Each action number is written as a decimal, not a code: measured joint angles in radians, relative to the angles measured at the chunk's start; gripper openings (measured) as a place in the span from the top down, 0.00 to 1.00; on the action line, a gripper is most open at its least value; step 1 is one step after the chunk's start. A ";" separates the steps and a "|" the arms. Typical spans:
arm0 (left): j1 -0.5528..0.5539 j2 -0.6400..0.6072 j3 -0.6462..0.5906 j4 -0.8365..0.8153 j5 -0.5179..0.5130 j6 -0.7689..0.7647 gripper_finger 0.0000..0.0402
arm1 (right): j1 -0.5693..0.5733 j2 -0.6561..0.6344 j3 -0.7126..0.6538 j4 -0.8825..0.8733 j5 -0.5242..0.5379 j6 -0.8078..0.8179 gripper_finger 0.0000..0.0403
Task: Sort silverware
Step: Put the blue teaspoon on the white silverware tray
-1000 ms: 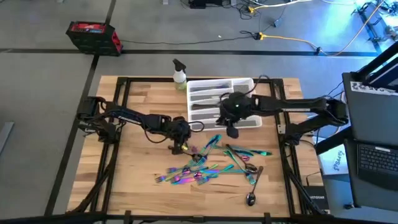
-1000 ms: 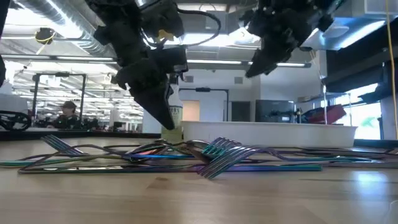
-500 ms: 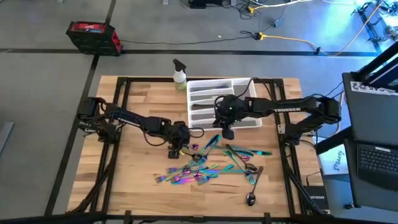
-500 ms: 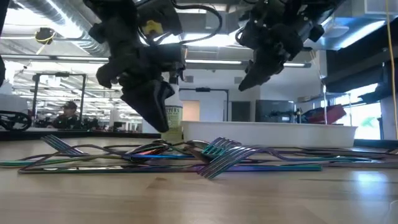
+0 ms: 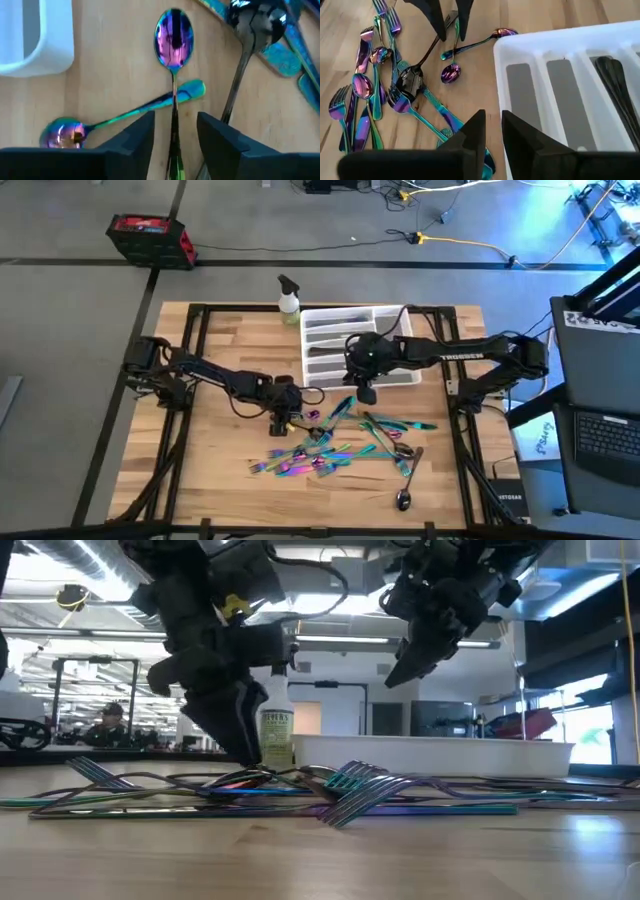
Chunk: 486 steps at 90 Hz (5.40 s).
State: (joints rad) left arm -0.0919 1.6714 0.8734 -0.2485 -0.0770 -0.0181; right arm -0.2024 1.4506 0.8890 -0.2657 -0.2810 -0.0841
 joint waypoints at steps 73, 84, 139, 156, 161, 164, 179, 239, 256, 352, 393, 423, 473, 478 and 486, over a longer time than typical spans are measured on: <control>-0.035 0.088 0.003 0.061 -0.079 -0.113 0.77 | -0.001 0.000 0.000 0.001 0.069 0.000 0.88; -0.035 0.089 0.003 0.062 -0.078 -0.116 0.87 | -0.001 0.000 0.000 0.001 0.070 0.000 0.88; -0.046 0.075 0.039 0.016 -0.088 -0.144 1.00 | -0.001 -0.005 0.000 -0.035 0.071 0.000 0.88; -0.044 0.044 0.083 -0.035 -0.088 -0.158 1.00 | -0.001 -0.053 0.000 -0.043 0.089 -0.001 0.88; -0.044 0.040 0.093 -0.056 -0.087 -0.158 1.00 | -0.001 -0.077 0.000 -0.050 0.116 -0.003 0.88; -0.044 0.040 0.103 -0.069 -0.087 -0.158 1.00 | -0.001 -0.094 0.001 -0.055 0.134 -0.006 0.88; -0.037 0.034 0.158 -0.067 -0.085 -0.131 1.00 | -0.020 -0.203 0.001 -0.110 0.232 -0.030 0.88; 0.262 0.076 0.299 0.110 -0.017 0.146 1.00 | -0.200 -0.444 0.002 -0.271 0.293 -0.041 0.88; 0.319 0.205 0.401 0.107 0.036 0.180 1.00 | -0.198 -0.444 0.002 -0.281 0.292 -0.035 0.88; 0.282 0.294 0.541 -0.053 -0.124 0.018 0.61 | -0.197 -0.443 0.002 -0.320 0.291 0.005 0.88; 0.073 0.210 0.480 -0.372 -0.504 -0.602 0.61 | -0.197 -0.443 0.001 -0.322 0.290 -0.026 0.88; -0.032 0.193 0.459 -0.691 -0.558 -1.382 0.61 | -0.197 -0.443 0.000 -0.329 0.289 -0.023 0.88; -0.044 0.288 0.458 -0.605 -0.396 -1.596 0.61 | -0.197 -0.443 -0.001 -0.329 0.259 0.008 0.88; -0.048 0.298 0.458 -0.567 -0.379 -1.589 0.61 | -0.197 -0.443 -0.001 -0.331 0.259 0.008 0.88; -0.055 0.322 0.458 -0.527 -0.362 -1.579 0.61 | -0.197 -0.443 -0.001 -0.332 0.258 0.008 0.88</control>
State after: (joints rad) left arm -0.1473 1.9938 1.3315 -0.7757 -0.4389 -1.5972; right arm -0.3996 1.0077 0.8883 -0.5982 -0.0228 -0.0757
